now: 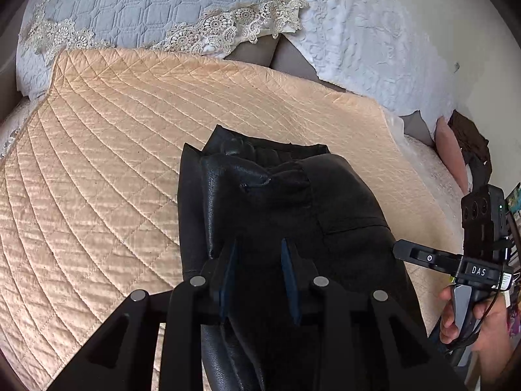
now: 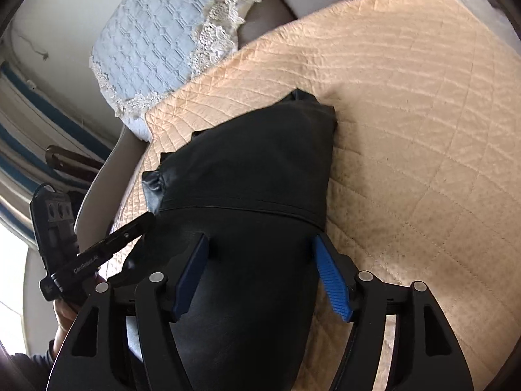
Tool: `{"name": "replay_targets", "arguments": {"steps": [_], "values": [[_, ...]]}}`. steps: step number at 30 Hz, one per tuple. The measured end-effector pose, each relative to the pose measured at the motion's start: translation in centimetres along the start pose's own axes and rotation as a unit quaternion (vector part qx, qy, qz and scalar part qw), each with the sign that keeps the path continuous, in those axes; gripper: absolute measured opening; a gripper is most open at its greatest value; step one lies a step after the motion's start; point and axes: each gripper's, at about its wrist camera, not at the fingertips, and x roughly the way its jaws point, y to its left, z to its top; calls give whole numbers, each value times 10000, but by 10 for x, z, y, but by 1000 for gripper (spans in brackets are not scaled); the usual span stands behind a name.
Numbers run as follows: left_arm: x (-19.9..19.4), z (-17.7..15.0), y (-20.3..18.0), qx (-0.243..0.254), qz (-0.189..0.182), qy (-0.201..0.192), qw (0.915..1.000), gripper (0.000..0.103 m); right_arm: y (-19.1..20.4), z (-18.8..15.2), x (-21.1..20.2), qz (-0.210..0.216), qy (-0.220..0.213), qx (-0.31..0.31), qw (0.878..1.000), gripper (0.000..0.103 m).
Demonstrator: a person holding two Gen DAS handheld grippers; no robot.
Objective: Fold large clothes
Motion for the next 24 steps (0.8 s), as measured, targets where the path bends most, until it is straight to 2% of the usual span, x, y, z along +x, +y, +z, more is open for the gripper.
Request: {"name": "replay_targets", "arguments": {"steps": [4,10,13,18,20,24], "values": [[-8,3,-6,76,175,5,9998,32,-4,-1,-2,63,44,74,9999,70],[-23,1,-1,74,355,-207,9991,51,-3,0,-6,129,67,-41,9999,71],[-16,-4,9,-82,401,-77,9991,53,-8,0,-3,189,137,55,9997,71],[-7,-10,25,-506,121,54,9986,57,-9,3,4,262,165,29,9995,74],[-6,-8,32,-658,-111,61,9978,58,-9,6,7,316,193,-30,9993,75],[4,-4,43,-801,-401,141,9959,66,-15,13,16,420,148,-22,9990,77]]}}
